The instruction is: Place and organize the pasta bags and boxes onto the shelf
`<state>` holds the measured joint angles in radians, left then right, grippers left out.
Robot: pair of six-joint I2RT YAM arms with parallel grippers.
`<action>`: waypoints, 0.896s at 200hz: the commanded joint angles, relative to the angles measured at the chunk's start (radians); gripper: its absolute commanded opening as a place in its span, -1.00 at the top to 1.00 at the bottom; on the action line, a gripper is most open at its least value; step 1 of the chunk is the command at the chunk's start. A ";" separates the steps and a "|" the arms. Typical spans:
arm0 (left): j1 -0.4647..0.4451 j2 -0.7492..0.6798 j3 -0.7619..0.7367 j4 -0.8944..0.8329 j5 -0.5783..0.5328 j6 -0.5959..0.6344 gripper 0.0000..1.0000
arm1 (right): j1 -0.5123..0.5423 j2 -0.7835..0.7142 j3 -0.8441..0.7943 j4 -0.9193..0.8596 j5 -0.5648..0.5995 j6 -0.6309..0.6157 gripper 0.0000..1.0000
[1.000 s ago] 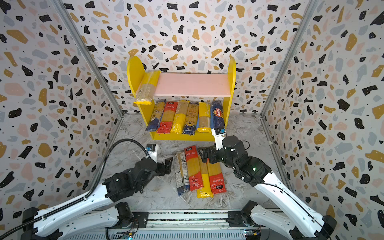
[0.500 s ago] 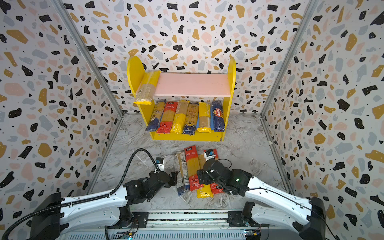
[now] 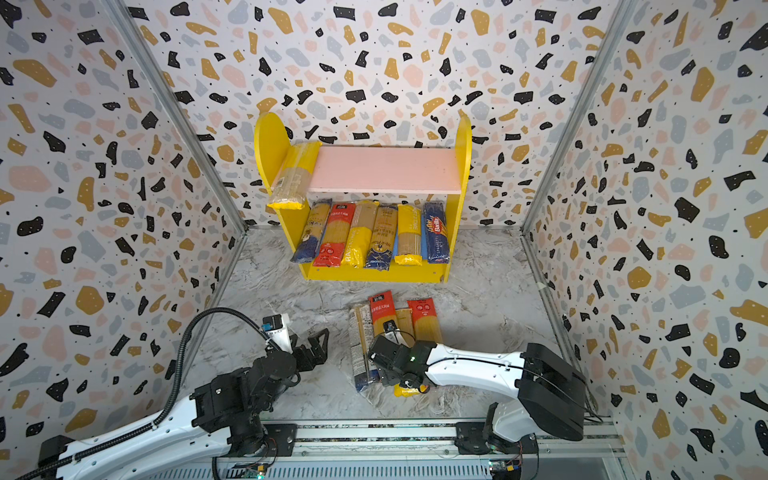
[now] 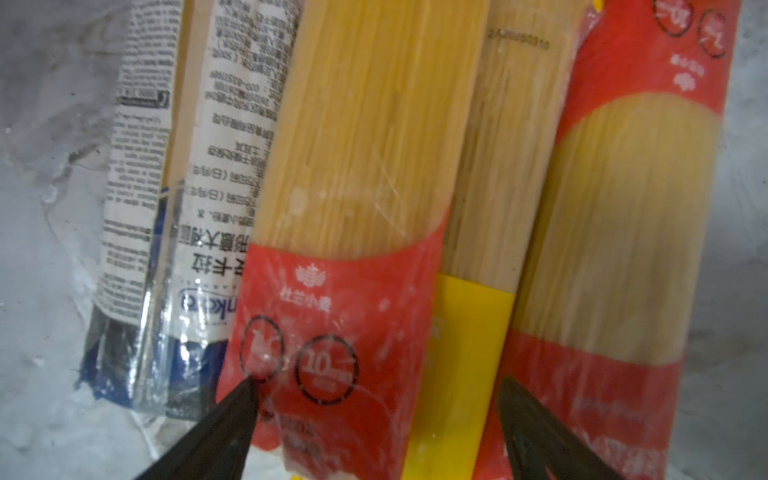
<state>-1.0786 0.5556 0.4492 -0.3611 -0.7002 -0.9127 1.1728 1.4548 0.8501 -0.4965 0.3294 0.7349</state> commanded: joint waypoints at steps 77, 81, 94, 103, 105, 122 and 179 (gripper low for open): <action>-0.003 -0.004 0.044 -0.048 -0.074 0.074 -0.99 | -0.028 0.238 0.128 -0.038 0.028 0.017 -0.77; -0.003 -0.006 0.046 -0.050 -0.076 0.074 -0.99 | -0.036 0.237 0.126 -0.037 0.028 0.015 -0.76; -0.003 -0.015 0.051 -0.060 -0.081 0.078 -0.99 | -0.054 0.226 0.117 -0.030 0.023 0.002 -0.69; -0.003 -0.021 0.052 -0.066 -0.086 0.077 -0.99 | -0.068 0.214 0.108 -0.023 0.018 -0.008 -0.55; -0.003 -0.022 0.051 -0.067 -0.087 0.077 -1.00 | -0.071 0.210 0.105 -0.022 0.016 -0.010 -0.52; -0.003 -0.037 0.049 -0.075 -0.097 0.076 -1.00 | -0.097 0.182 0.080 0.001 -0.006 -0.031 -0.22; -0.004 -0.027 0.061 -0.077 -0.107 0.078 -0.99 | -0.184 0.127 -0.026 0.090 -0.098 -0.083 0.26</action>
<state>-1.0786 0.5190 0.4732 -0.4431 -0.7753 -0.8494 1.0401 1.5803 0.8848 -0.3916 0.2310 0.6792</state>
